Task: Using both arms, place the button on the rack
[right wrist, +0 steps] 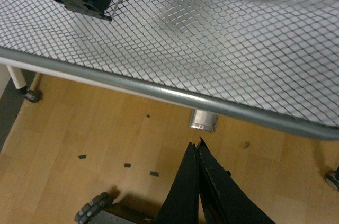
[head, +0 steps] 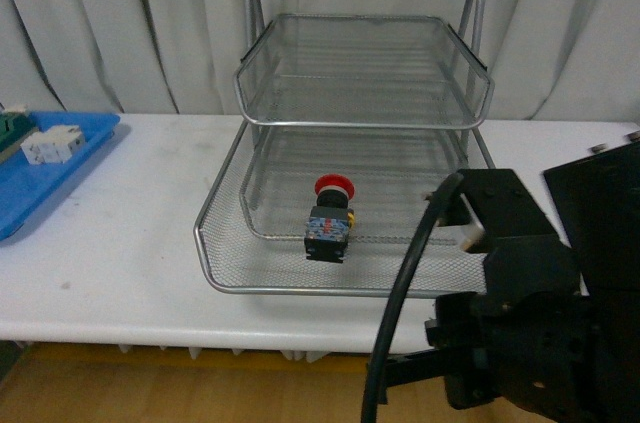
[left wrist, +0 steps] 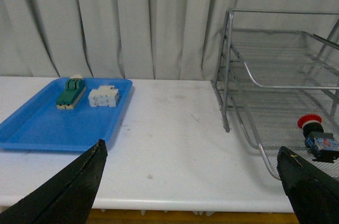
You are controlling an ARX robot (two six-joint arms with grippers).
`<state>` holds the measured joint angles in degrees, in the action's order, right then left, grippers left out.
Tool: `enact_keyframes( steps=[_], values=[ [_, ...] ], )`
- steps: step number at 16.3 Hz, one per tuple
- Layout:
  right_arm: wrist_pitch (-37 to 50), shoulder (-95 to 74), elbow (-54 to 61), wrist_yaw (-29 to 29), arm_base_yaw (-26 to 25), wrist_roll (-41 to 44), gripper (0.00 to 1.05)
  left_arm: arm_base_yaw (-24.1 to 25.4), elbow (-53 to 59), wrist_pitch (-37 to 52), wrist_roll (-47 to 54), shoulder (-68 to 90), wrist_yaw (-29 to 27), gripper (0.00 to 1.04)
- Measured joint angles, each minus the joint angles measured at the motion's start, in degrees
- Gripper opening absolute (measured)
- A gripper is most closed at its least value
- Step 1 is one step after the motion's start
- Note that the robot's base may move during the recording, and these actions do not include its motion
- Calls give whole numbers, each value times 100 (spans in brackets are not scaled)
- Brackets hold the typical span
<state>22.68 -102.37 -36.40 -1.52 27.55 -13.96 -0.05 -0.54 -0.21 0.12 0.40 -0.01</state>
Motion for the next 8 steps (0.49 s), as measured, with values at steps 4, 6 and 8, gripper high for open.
enact_keyframes(
  steps=[4, 6, 8],
  values=[
    [293, -1117, -946, -662, 166, -116, 2, 0, 0, 0, 2, 0, 0, 98],
    [326, -1547, -1558, -824, 149, 20, 2, 0, 0, -2, 2, 0, 2, 98],
    [203, -1810, -2142, -898, -4, 125, 2, 0, 0, 0, 2, 0, 2, 98]
  ],
)
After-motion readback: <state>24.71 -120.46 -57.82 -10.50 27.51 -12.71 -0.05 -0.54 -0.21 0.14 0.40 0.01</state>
